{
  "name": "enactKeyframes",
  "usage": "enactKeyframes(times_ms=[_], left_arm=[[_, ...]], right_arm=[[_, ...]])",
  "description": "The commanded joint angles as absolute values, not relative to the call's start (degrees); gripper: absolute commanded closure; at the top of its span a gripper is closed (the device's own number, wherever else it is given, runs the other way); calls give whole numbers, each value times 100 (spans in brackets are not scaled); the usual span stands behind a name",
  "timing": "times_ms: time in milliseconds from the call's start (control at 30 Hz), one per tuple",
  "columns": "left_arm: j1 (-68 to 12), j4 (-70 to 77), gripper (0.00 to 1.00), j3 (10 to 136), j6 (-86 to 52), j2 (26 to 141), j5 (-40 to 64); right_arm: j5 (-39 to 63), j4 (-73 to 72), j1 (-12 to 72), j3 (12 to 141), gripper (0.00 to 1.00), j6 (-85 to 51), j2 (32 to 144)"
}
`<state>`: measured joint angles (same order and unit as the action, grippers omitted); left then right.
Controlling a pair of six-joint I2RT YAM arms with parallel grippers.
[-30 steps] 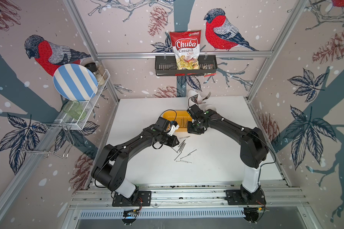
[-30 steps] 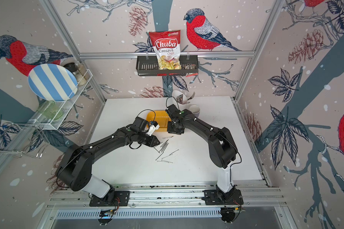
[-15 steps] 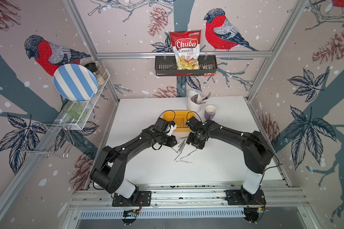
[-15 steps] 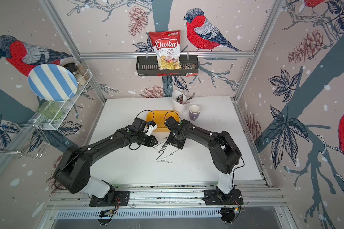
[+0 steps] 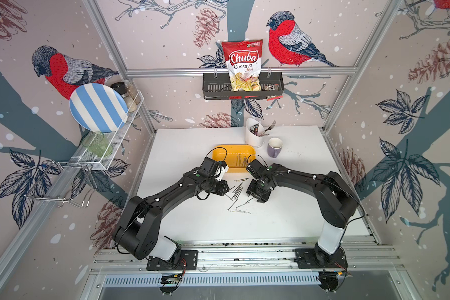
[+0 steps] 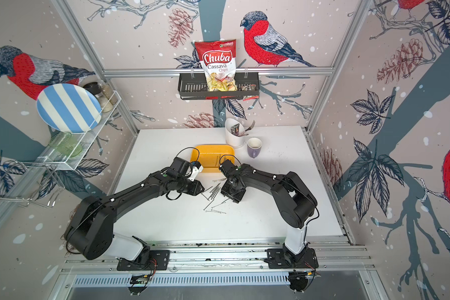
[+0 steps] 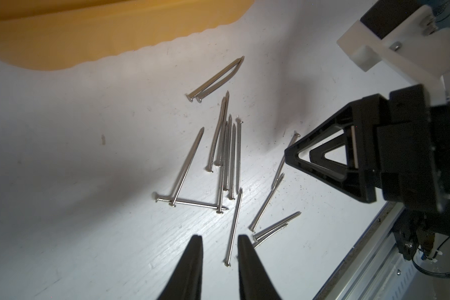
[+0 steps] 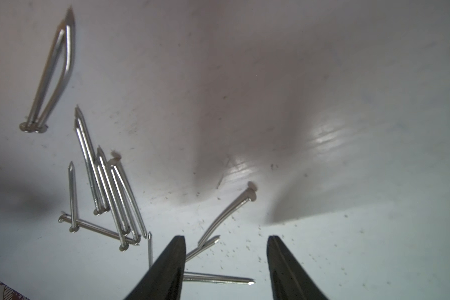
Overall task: Put the nails on the desktop into the storage box
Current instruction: Pick up the nail from the center of the board.
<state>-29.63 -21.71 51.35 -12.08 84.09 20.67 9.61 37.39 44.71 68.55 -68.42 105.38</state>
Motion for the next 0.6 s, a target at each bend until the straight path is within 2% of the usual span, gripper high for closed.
enactKeyframes(times_ms=[0, 400, 567], left_arm=[[-2972, -2154, 73, 5109, -1209, 8367, 2004], [-2973, -2097, 73, 5063, -1158, 8341, 1986], [-2970, -2091, 73, 5053, -1107, 8332, 1973]], right_arm=[[987, 3709, 4418, 6958, 49, -6876, 10668], [534, 4393, 4396, 7563, 58, -6374, 11286], [298, 4760, 4285, 8115, 66, -6074, 11646]])
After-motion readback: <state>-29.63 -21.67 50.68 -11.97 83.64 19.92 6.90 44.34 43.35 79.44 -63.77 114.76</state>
